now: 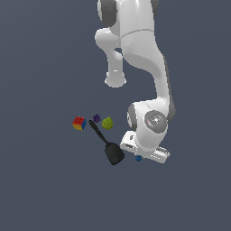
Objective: Pick up a designated object from a clutter of objects.
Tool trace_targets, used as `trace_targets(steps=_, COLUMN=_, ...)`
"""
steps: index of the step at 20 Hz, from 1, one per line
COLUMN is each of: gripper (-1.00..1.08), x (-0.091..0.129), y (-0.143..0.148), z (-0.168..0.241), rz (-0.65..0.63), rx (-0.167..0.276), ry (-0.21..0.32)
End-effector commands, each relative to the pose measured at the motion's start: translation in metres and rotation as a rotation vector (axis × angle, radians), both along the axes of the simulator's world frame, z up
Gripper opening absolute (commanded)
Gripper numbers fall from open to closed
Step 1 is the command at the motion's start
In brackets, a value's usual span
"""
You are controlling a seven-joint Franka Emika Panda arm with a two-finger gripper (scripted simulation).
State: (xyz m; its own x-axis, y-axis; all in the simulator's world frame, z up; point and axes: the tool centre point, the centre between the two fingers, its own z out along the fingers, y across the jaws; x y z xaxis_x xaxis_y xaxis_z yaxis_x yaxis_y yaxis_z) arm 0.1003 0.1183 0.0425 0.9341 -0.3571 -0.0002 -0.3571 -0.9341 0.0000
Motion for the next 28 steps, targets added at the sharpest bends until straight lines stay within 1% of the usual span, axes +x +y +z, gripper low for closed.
trace_targets(steps=1, gripper=-1.00, x=0.000, y=0.000, z=0.000, rz=0.000, rx=0.000, ry=0.000)
trace_targets(steps=8, gripper=-1.00, x=-0.005, y=-0.009, z=0.013, rz=0.000, rx=0.000, ry=0.000)
trace_targets(steps=14, gripper=-1.00, x=-0.015, y=-0.028, z=0.041, rz=0.000, rx=0.000, ry=0.000)
trace_targets(steps=19, gripper=-1.00, x=-0.029, y=-0.053, z=0.078, rz=-0.001, rx=0.001, ry=0.000)
trace_targets(steps=28, gripper=-1.00, x=-0.059, y=-0.111, z=0.163, rz=-0.001, rx=0.002, ry=0.000)
